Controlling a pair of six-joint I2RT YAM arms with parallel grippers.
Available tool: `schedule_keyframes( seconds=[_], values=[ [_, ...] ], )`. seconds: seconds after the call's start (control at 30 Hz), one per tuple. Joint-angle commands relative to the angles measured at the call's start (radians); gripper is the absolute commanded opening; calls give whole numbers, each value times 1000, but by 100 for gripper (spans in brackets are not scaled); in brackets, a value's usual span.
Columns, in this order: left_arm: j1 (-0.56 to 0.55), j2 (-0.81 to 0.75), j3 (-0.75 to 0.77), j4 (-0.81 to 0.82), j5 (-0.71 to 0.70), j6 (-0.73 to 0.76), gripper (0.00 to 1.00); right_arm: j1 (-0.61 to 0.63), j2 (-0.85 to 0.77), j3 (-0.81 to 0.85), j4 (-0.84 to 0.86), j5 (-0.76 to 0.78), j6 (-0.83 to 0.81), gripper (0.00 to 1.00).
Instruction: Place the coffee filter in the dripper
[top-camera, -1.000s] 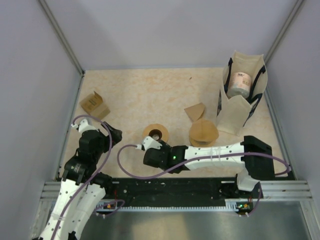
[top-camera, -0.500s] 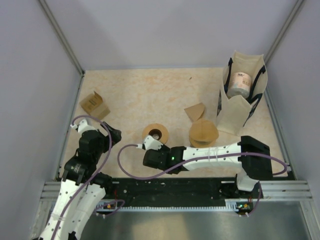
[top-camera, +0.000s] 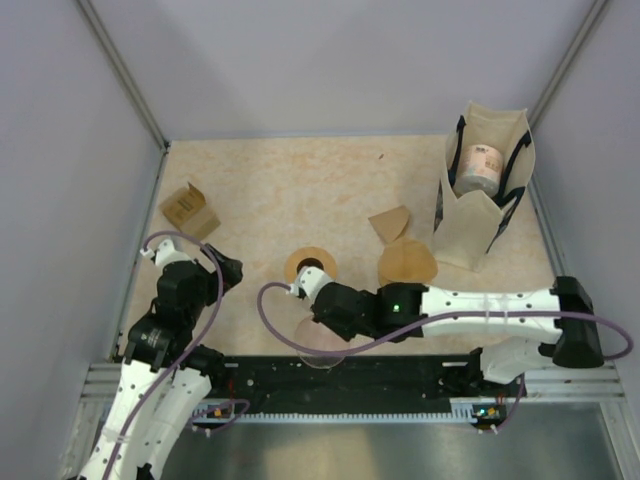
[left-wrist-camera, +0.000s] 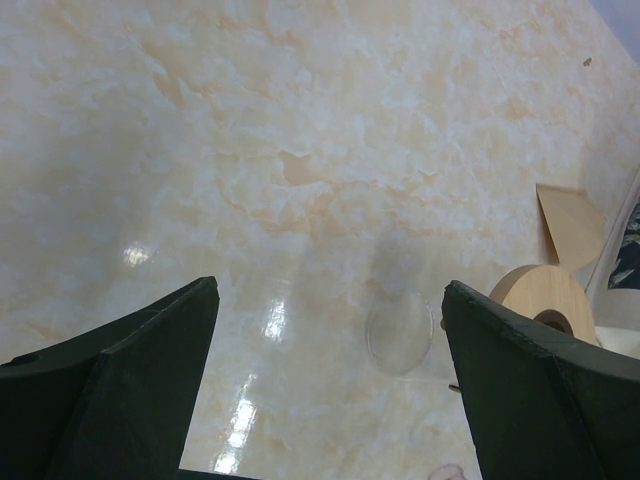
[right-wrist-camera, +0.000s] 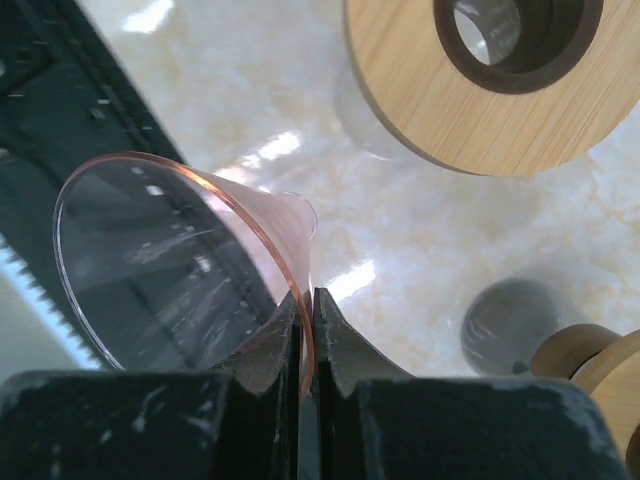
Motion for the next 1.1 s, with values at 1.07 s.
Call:
schedule_keyframes(
  seconds=[1.07],
  values=[
    [2, 123, -40, 351, 140, 33, 99, -614, 102, 463, -88, -727, 135, 0]
  ],
)
